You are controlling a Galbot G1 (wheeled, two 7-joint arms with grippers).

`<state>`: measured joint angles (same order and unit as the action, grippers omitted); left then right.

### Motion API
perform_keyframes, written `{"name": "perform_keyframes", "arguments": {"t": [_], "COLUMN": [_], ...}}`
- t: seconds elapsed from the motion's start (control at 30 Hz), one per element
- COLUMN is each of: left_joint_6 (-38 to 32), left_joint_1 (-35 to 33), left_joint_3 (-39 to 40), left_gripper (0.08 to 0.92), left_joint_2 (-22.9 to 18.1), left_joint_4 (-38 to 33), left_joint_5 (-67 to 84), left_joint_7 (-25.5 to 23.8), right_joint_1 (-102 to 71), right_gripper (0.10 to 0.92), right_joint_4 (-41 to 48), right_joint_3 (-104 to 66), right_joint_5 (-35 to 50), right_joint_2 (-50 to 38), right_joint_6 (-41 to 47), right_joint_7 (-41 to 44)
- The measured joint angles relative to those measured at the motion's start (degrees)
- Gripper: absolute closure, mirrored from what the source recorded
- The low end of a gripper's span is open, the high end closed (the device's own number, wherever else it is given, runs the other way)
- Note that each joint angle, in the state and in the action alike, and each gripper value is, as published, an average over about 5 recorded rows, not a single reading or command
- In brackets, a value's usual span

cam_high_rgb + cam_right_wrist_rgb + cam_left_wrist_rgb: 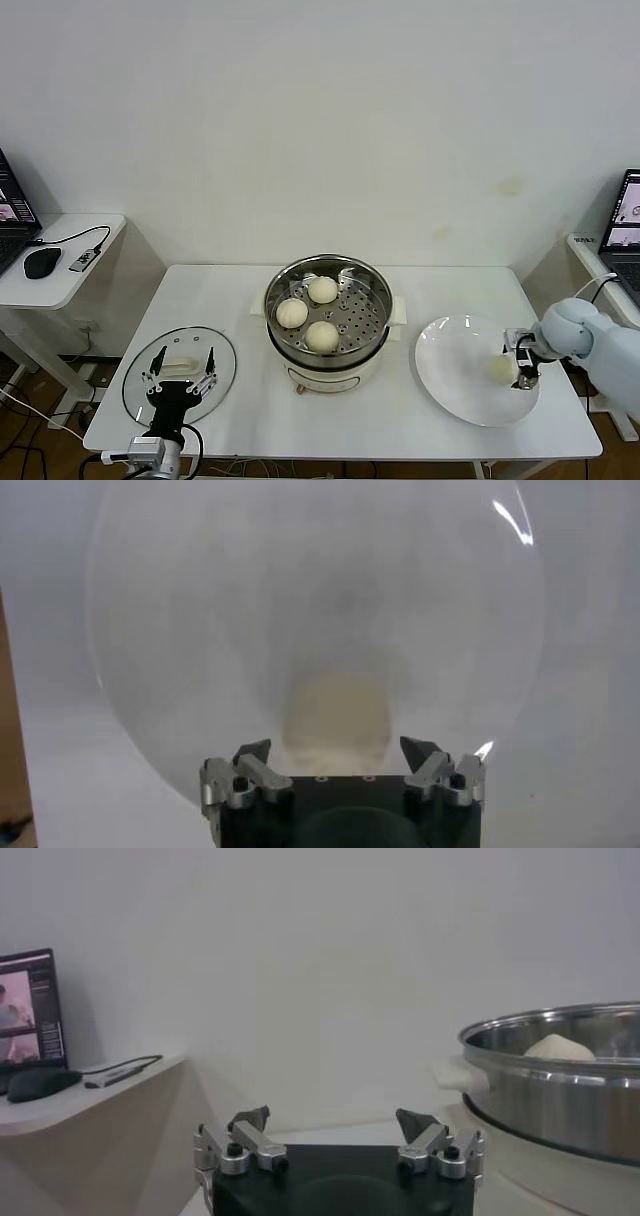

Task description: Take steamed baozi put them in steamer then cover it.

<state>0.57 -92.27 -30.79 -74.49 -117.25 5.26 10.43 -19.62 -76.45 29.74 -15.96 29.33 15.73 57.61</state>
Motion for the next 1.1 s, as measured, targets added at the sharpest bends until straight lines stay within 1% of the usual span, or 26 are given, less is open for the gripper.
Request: {"name": "perform_keyframes", "arguments": {"t": [0.1,0.33,0.63,0.83,1.1], "left_joint_6": [-0.01,-0.03,-0.02,0.13,0.26], "left_joint_1": [0.06,0.09,0.34,0.57,1.08], "left_joint_3": [0.14,0.26,0.32,0.51,1.38], "left_gripper": [0.177,0.177,0.177,0.177,0.177], "left_joint_2": [-0.10,-0.24,0.00,0.16,0.24], "left_joint_4": [0.02,-0.01,-0.06,-0.26,-0.10], "left_joint_5": [-0.09,-0.18,-0.19,-0.07,-0.09], "left_joint_7": [0.00,0.01,0.03,0.05,0.05], "right_joint_1": [-0.02,0.57,6.00,17.09,37.93], "right_gripper": [0.355,0.415,0.463,0.461,0.452], "right_joint_4": [0.27,0.17,-2.00,-5.22,-10.32], "right_joint_3": [-0.20,-0.14,3.29,11.30,27.08], "right_joint_5": [-0.09,0.16,2.91,8.84,20.85], "right_joint_2": [0.41,0.53,-1.25,-2.40,-0.07], "right_joint_6": [0.03,0.07,1.13,3.22,7.86], "right_joint_7": [-0.17,0.02,1.14,1.23,-0.40]}}
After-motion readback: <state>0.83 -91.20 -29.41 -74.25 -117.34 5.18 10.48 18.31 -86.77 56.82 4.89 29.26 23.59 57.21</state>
